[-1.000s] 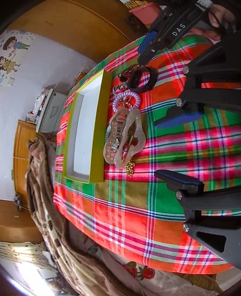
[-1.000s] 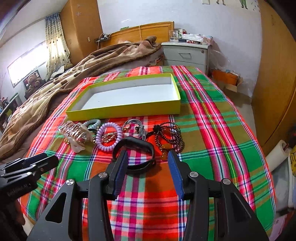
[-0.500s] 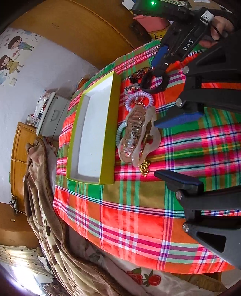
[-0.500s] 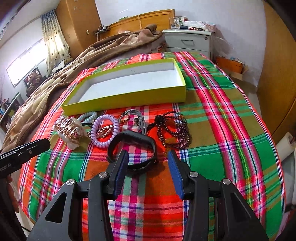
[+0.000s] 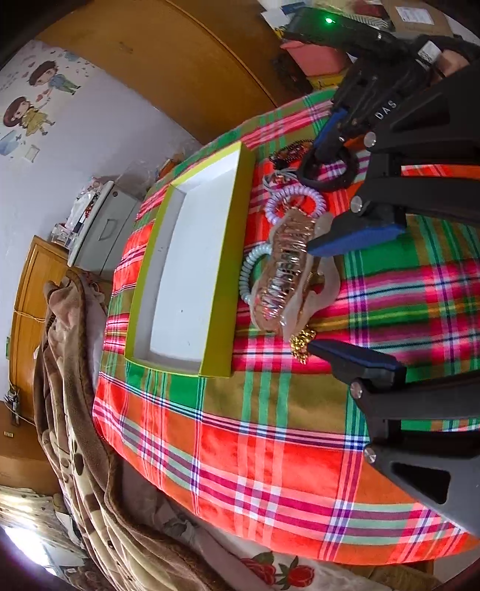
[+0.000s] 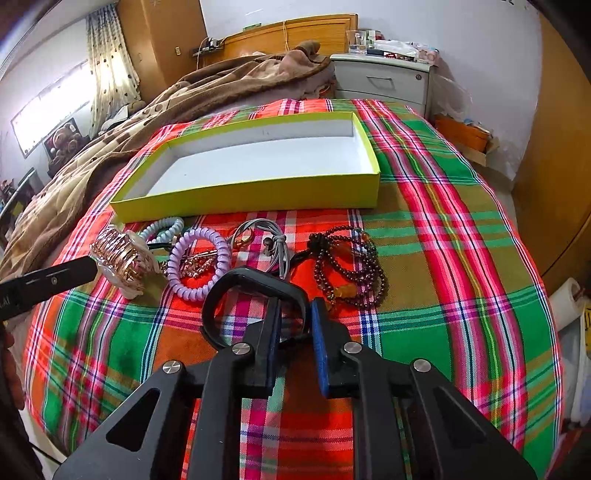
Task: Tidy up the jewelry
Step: 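Grasp the black watch band with the right tool while the left tool approaches the clear hair clip, then close the left tool on the clear-and-gold hair claw clip and lift it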
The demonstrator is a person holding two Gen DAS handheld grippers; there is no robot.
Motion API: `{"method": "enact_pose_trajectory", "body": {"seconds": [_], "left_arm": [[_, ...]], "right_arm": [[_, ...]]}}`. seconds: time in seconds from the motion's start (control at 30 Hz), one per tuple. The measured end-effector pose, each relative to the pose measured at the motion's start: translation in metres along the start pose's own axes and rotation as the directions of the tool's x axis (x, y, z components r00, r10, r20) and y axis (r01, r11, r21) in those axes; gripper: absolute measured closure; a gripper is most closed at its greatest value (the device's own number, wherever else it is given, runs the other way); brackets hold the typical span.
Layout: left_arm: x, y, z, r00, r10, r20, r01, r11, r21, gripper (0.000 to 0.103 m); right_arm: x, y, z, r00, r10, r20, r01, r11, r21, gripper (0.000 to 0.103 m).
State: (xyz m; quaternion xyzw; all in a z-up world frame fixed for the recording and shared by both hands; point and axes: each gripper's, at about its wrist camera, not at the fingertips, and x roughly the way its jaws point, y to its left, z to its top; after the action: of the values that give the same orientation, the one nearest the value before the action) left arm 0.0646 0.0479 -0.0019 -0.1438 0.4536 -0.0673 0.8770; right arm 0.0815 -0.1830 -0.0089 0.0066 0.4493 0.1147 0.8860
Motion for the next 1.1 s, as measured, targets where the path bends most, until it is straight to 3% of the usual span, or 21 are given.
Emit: {"method": "enact_pose_trajectory", "body": {"seconds": [0.23, 0.3, 0.43, 0.57, 0.67, 0.8, 1.1], "left_arm": [[0.005, -0.012, 0.003, 0.999, -0.045, -0.018, 0.045, 0.999, -0.003, 0.055], [0.005, -0.018, 0.003, 1.0, -0.028, -0.01, 0.028, 0.999, 0.024, 0.054], [-0.002, -0.022, 0.007, 0.996, 0.076, 0.036, -0.08, 0.988, 0.133, 0.053], [-0.002, -0.016, 0.014, 0.998, 0.059, -0.005, -0.057, 0.979, 0.198, 0.053], [0.006, -0.012, 0.014, 0.994, -0.063, -0.086, 0.073, 0.99, 0.12, 0.052], [0.015, -0.018, 0.011, 0.988, -0.12, -0.097, 0.126, 0.99, 0.062, 0.052], [0.032, -0.016, 0.019, 0.991, -0.096, -0.093, 0.086, 0.991, -0.105, 0.052]], "right_arm": [[-0.005, -0.004, 0.002, 0.999, 0.018, 0.027, -0.018, 1.0, 0.002, 0.089], [-0.007, -0.006, 0.001, 0.999, 0.026, 0.032, -0.026, 1.0, 0.007, 0.089], [-0.013, -0.013, 0.0, 0.998, 0.043, 0.047, -0.045, 0.999, 0.027, 0.089], [-0.016, -0.019, 0.0, 0.997, 0.052, 0.055, -0.054, 0.997, 0.048, 0.089], [-0.016, -0.019, 0.001, 0.997, 0.056, 0.06, -0.059, 0.997, 0.056, 0.089], [-0.017, -0.017, 0.003, 0.996, 0.061, 0.062, -0.064, 0.997, 0.052, 0.089], [-0.019, -0.021, 0.003, 0.996, 0.056, 0.072, -0.06, 0.996, 0.066, 0.089]]}}
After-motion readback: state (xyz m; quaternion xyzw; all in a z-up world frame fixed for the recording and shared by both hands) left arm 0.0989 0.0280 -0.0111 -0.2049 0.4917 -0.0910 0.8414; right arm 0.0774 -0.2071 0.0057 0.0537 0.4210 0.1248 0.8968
